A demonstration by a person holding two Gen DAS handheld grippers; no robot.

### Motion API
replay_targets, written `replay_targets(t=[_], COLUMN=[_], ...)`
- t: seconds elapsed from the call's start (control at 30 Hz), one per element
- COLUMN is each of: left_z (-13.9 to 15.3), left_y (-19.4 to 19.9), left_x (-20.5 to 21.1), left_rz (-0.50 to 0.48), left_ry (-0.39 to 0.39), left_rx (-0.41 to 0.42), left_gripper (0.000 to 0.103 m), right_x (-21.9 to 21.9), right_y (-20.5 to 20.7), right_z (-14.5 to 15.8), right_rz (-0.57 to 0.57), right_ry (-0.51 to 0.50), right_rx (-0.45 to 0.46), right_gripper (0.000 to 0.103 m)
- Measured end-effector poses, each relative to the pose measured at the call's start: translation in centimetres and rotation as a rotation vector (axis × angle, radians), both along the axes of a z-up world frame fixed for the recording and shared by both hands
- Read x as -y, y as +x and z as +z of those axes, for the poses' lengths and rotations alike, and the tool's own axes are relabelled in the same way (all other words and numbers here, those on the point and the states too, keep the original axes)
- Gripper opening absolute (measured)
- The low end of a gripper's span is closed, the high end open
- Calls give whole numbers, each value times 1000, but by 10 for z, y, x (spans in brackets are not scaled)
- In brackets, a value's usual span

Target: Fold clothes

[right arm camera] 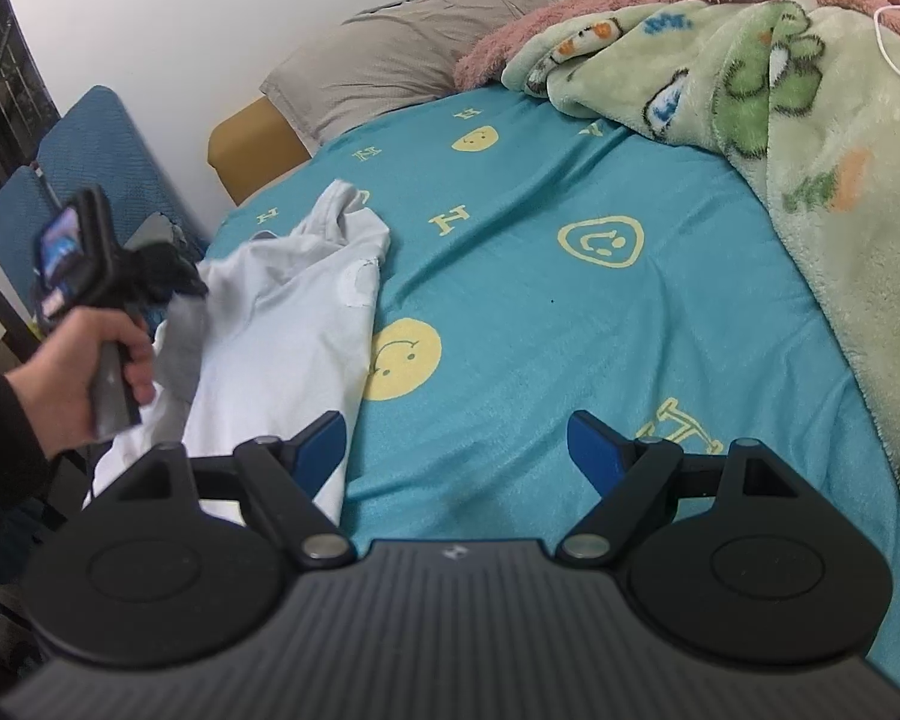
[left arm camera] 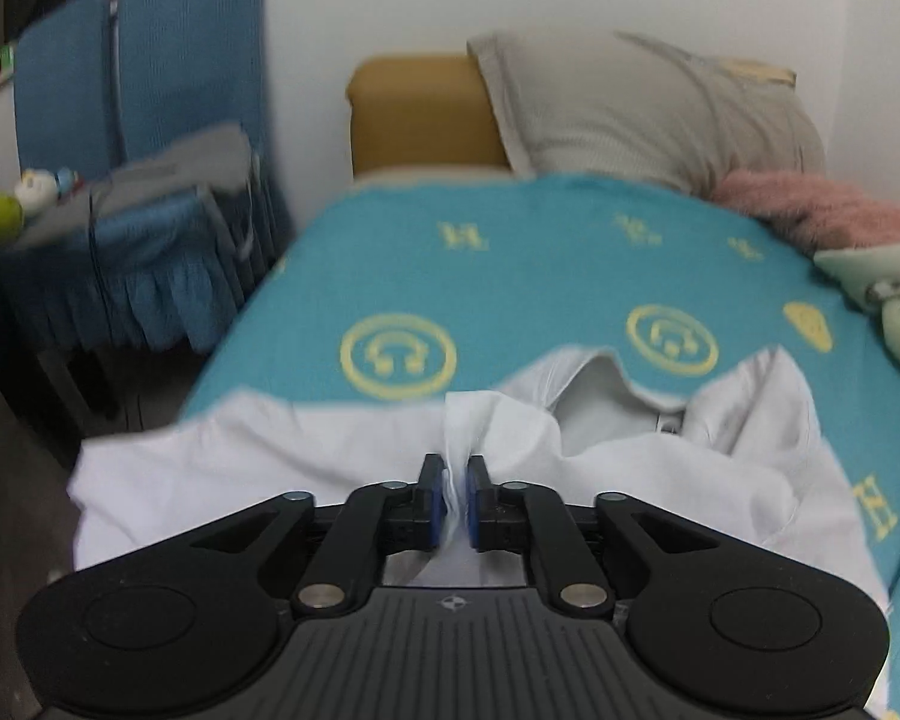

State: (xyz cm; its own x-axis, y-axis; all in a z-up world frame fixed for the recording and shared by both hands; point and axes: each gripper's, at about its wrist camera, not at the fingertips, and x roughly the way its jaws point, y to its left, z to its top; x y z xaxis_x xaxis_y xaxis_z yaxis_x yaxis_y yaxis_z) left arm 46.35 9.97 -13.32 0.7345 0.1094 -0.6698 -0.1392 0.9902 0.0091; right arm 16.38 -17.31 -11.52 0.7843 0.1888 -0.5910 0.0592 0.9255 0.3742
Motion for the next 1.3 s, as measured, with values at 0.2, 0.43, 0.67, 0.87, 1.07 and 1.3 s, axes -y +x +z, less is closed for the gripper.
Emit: replay_targets(t=[0.2,0.43,0.67,0.87,1.07,1.3], left_z=[12,61,111,127,123,122], left_y=[-41,-157,-290,-377,-421,-432], left_x=[-2,8,11,11,6,9], left_rz=[-66,-146,-179,-194,-199,-235], left_ry=[-18,-49,-43,-53,-66,-41], left_rx=[10,50,93,134,171,176], left_gripper=[54,72,81,93,102,103], right_x=[-5,-10,-18,-21,-25,-44], right_y=[2,-8,-35,-72,-106,-119], right_z=[0,14,40,69,85,91], right_rz=[28,43,67,70,83,119], right_ry=[-8,-35,-73,-70,-65,-140], right_rx=[17,80,169,247,272,304], right_gripper=[82,82,82,82,82,82])
